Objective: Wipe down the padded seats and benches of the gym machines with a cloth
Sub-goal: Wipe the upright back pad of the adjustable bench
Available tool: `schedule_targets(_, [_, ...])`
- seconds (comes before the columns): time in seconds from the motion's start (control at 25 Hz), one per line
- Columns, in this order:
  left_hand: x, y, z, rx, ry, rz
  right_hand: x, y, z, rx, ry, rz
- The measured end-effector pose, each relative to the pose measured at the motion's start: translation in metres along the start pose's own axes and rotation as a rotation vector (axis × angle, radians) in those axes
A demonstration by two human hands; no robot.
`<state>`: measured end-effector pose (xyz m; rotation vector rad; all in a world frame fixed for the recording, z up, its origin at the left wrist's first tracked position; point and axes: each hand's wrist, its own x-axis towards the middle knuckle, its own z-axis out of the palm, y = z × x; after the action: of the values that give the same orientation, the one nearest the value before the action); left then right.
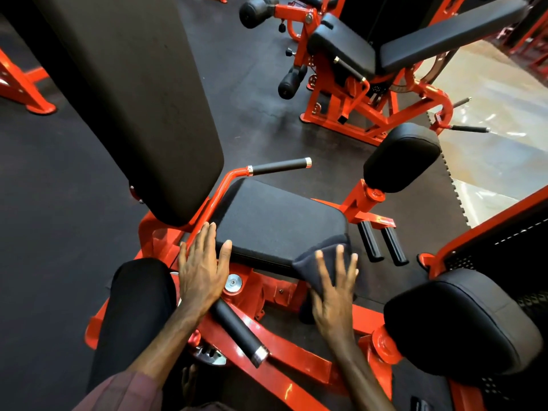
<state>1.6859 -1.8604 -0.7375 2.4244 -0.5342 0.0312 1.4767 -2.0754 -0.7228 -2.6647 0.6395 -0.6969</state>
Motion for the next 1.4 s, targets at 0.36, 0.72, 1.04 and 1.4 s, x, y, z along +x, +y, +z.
schedule_targets(0.36, [0.000,-0.001,0.001,-0.036,0.034,0.019,0.009,0.006,-0.034,-0.637,-0.195,-0.627])
schedule_targets(0.72, [0.001,-0.001,0.005,-0.015,0.074,0.027,0.041,-0.046,0.005,-0.652,-0.197,-0.772])
schedule_targets(1.04, [0.001,-0.003,0.008,-0.006,0.093,0.023,0.057,-0.075,0.021,-0.586,-0.279,-0.802])
schedule_targets(1.4, [0.008,-0.006,-0.008,-0.403,-0.012,-0.094,0.082,-0.096,0.050,-0.572,-0.290,-0.903])
